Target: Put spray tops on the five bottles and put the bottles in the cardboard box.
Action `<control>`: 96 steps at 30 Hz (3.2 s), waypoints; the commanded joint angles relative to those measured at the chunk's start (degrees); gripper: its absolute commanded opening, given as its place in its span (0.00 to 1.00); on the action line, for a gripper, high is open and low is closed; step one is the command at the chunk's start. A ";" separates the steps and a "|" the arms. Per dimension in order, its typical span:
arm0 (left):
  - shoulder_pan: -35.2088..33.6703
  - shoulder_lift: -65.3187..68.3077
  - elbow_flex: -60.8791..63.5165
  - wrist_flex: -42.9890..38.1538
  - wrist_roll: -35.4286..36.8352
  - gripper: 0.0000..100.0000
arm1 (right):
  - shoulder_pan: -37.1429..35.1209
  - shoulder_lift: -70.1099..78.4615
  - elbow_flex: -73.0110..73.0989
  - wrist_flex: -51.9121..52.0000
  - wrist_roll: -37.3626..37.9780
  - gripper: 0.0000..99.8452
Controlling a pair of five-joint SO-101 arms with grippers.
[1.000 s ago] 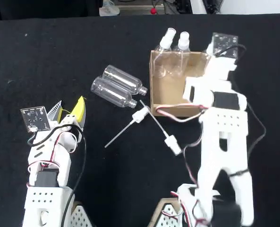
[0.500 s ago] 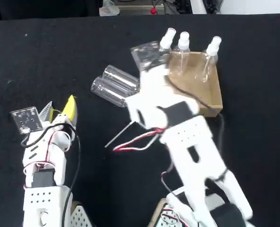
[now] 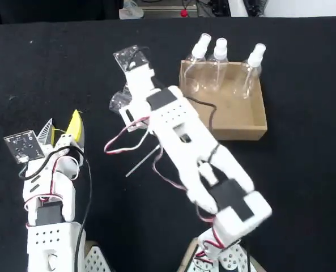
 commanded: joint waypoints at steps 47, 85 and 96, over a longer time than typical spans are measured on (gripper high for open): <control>-0.31 -0.09 1.36 -1.32 0.18 0.22 | 45.45 16.22 -7.34 -16.18 11.16 0.03; -0.31 -0.18 1.36 -1.32 0.18 0.22 | 43.34 17.89 -5.67 -27.52 11.16 0.04; -0.31 -0.18 1.36 -1.32 0.18 0.22 | 42.29 17.89 -5.67 -27.34 11.16 0.04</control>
